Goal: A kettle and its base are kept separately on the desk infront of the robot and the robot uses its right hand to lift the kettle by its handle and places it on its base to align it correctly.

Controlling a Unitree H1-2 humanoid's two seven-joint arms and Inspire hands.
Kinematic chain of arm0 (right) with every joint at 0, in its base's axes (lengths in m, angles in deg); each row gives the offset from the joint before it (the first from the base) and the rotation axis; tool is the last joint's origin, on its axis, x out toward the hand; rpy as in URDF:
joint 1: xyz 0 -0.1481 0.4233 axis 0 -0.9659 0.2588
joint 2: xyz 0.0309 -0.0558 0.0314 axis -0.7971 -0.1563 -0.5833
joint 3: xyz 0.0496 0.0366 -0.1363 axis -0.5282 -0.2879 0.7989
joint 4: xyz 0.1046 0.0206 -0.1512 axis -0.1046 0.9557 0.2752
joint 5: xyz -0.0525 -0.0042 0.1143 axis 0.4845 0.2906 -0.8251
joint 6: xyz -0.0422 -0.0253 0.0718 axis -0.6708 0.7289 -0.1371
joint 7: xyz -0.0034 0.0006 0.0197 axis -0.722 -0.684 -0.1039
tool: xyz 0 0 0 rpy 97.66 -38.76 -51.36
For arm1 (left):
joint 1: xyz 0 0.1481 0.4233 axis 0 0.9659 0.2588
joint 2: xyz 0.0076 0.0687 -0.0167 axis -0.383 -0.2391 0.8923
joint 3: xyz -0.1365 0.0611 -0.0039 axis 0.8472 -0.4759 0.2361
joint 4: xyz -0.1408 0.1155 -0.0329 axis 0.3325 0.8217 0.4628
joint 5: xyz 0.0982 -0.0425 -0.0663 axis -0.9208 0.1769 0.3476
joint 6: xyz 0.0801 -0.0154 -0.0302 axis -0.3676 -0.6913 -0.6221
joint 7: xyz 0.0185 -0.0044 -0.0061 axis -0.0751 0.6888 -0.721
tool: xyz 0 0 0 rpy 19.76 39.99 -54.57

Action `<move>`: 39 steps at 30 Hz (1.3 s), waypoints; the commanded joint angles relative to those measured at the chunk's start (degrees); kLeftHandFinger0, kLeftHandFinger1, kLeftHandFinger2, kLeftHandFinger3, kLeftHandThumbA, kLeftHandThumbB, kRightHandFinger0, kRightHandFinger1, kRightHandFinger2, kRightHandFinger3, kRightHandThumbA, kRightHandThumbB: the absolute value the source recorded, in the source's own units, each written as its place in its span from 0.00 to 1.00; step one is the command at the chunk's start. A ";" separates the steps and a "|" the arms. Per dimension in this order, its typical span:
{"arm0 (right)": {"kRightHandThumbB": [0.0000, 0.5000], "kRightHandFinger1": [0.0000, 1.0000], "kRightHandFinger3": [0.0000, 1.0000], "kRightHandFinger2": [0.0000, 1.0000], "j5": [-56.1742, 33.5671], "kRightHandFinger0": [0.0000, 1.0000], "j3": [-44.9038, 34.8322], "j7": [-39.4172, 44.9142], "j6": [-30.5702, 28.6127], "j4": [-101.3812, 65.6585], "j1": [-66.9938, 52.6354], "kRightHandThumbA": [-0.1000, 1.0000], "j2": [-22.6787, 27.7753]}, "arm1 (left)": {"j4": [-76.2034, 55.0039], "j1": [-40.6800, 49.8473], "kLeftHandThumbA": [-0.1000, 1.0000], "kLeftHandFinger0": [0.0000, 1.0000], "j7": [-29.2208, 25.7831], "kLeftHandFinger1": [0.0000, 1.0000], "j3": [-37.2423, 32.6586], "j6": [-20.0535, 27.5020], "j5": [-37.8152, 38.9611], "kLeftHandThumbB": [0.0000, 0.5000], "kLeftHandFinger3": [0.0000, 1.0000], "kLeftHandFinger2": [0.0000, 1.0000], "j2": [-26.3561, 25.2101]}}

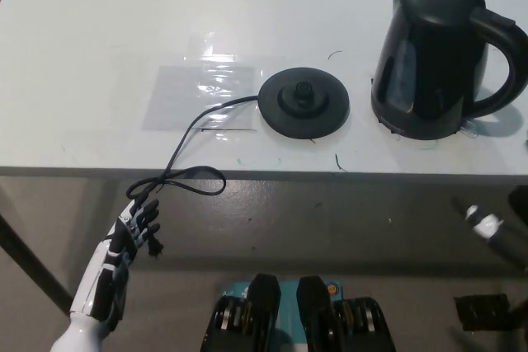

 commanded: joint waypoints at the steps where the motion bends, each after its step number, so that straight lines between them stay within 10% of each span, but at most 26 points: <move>1: 0.68 1.00 1.00 1.00 -1.82 1.00 -2.54 -0.85 0.92 -3.19 4.93 1.00 3.26 | -1.76 -0.91 1.00 1.00 1.23 1.00 -0.23 2.11 0.26 0.21 1.00 1.00 -0.89; 39: 0.94 1.00 1.00 1.00 -8.24 1.00 -0.47 3.03 11.89 21.69 28.64 1.00 9.68 | -1.88 -0.81 1.00 1.00 1.97 1.00 -1.03 1.08 -1.43 0.33 1.00 1.00 -1.25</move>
